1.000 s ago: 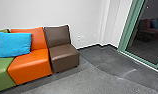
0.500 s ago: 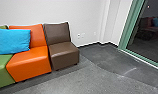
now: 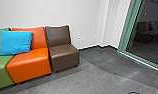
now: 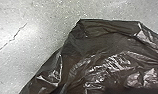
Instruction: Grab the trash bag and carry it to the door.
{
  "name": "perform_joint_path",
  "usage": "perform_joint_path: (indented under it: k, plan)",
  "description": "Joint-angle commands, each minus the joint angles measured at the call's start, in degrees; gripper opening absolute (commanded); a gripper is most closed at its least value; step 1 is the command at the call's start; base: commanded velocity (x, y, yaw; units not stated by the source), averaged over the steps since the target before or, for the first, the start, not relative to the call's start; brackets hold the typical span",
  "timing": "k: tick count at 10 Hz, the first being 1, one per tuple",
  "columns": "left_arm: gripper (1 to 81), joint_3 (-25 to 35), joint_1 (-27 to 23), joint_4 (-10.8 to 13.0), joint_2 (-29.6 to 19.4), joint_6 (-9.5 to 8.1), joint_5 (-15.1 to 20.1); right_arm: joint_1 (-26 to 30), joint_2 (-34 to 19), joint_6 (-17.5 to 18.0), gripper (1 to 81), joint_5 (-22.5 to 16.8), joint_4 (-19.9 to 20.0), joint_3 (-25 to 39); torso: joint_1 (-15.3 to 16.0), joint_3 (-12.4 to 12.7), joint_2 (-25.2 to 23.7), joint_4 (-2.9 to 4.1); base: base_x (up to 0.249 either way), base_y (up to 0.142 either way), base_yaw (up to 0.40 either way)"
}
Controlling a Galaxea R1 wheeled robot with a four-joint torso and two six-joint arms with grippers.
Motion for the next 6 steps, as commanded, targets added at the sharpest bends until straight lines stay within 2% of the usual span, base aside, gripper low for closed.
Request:
perform_joint_path:
  k: [1, 2, 3, 4, 6]
  plan:
    - [81.1, 0.2, -7.3, -0.1, -0.2, 0.29, 3.3, 8.1, -3.7, 0.2, 81.1, -3.0, 3.1, 2.5, 3.5, 0.0, -5.4, 0.00, 0.000, 0.000, 0.000]
    - [81.1, 0.1, -7.3, -0.1, -0.1, 0.29, 3.3, 8.1, -3.7, 0.2, 81.1, -3.1, 3.3, 2.4, 5.0, -1.8, -7.8, 0.00, 0.000, 0.000, 0.000]
    - [81.1, 0.2, -7.3, -0.1, -0.1, 0.29, 3.3, 8.1, -3.8, 0.2, 81.1, -3.1, 3.6, 2.4, 6.3, -5.5, -9.1, 0.00, 0.000, 0.000, 0.000]
    - [81.1, 0.2, -7.3, -0.1, -0.1, 0.29, 3.3, 8.1, -3.8, 0.2, 81.1, -3.1, 3.6, 2.4, 7.1, -6.0, -9.1, 0.00, 0.000, 0.000, 0.000]
    - [81.1, 0.1, -7.3, -0.1, -0.1, 0.20, 3.3, 8.0, -3.7, 0.2, 81.1, -3.1, 3.6, 2.4, 8.5, -8.9, -9.1, 0.00, 0.000, 0.000, 0.000]
